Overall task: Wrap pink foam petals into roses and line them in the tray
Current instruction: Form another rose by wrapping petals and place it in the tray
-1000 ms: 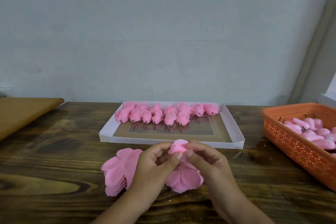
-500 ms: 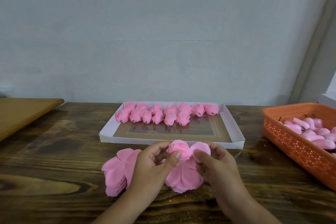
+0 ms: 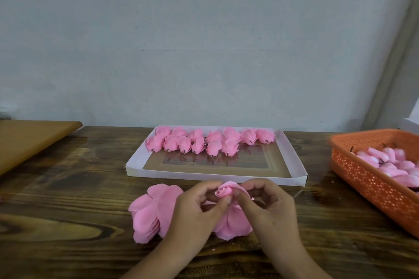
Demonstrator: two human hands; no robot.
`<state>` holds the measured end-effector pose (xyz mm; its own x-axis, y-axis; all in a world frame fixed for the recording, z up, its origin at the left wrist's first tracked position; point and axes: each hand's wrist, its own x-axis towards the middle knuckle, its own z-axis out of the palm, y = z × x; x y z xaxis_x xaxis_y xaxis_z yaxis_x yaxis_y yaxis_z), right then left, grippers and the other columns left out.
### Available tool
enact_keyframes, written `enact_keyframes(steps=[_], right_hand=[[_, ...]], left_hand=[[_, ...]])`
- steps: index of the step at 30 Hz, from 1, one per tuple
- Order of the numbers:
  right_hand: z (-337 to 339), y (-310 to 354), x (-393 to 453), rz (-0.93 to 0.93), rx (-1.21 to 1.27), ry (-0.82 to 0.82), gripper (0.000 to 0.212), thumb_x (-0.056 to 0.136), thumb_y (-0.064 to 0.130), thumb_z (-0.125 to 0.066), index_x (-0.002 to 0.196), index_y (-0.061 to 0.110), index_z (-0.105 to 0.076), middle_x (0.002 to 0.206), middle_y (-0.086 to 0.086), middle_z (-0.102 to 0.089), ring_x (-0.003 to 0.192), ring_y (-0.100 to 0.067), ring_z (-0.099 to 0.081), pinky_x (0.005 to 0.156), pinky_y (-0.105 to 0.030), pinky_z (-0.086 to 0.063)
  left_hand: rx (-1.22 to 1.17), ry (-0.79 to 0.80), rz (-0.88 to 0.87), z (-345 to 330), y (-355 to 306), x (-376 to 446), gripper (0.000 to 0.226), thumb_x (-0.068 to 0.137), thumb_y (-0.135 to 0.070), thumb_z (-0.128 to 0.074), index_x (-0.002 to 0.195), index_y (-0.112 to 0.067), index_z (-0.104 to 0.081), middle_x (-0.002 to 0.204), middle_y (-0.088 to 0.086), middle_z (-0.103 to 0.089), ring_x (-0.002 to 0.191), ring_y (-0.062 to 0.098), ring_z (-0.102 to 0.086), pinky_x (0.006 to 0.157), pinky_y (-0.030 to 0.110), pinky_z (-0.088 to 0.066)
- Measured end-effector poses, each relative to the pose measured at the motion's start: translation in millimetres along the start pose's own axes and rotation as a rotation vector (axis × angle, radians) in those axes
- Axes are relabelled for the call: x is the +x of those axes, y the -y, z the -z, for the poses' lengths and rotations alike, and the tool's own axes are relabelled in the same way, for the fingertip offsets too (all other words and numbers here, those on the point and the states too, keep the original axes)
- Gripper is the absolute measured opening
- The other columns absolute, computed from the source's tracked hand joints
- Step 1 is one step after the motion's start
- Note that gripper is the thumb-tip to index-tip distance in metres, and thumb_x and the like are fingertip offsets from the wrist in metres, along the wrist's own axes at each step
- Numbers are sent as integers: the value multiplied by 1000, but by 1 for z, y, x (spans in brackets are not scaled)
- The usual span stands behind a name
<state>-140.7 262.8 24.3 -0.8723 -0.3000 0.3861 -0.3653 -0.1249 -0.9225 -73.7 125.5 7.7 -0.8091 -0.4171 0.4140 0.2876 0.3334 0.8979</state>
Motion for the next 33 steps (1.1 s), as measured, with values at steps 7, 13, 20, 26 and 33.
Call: enact_keyframes(steps=[7, 13, 20, 26, 33], right_hand=[[-1, 9, -2, 21, 60, 98, 12, 66, 32, -83, 75, 25, -79, 89, 0, -73, 84, -14, -70, 68, -22, -55], [-2, 11, -4, 16, 132, 140, 23, 67, 38, -89, 85, 33, -76, 90, -3, -73, 83, -14, -70, 68, -21, -54], [-2, 5, -3, 117, 43, 141, 19, 80, 14, -78, 80, 33, -80, 95, 10, -68, 85, -9, -68, 68, -17, -53], [0, 2, -5, 206, -123, 189, 37, 81, 0, -76, 87, 36, -80, 103, 9, -62, 99, -6, -64, 75, -12, -50], [4, 4, -4, 103, 81, 160, 28, 85, 11, -58, 92, 32, -75, 101, 4, -71, 97, -15, -67, 81, -25, -54]], left_hand=[[-11, -21, -32, -1, -1, 0, 28, 82, -42, -74, 109, -45, -72, 101, -12, -78, 94, 10, -74, 74, 19, -57], [3, -41, -24, 0, 0, 1, 36, 86, -15, -79, 109, -42, -72, 100, -9, -78, 93, 14, -74, 73, 21, -57], [43, -43, -11, 0, 6, -2, 38, 86, -12, -79, 115, -35, -71, 104, -10, -77, 98, 12, -74, 80, 29, -62], [60, 21, -21, 1, 3, -3, 39, 88, -13, -77, 116, -39, -70, 102, -9, -77, 97, 12, -75, 80, 28, -61], [17, -9, -10, 1, 2, 1, 26, 83, -29, -75, 105, -43, -74, 100, -11, -78, 97, 10, -74, 78, 21, -57]])
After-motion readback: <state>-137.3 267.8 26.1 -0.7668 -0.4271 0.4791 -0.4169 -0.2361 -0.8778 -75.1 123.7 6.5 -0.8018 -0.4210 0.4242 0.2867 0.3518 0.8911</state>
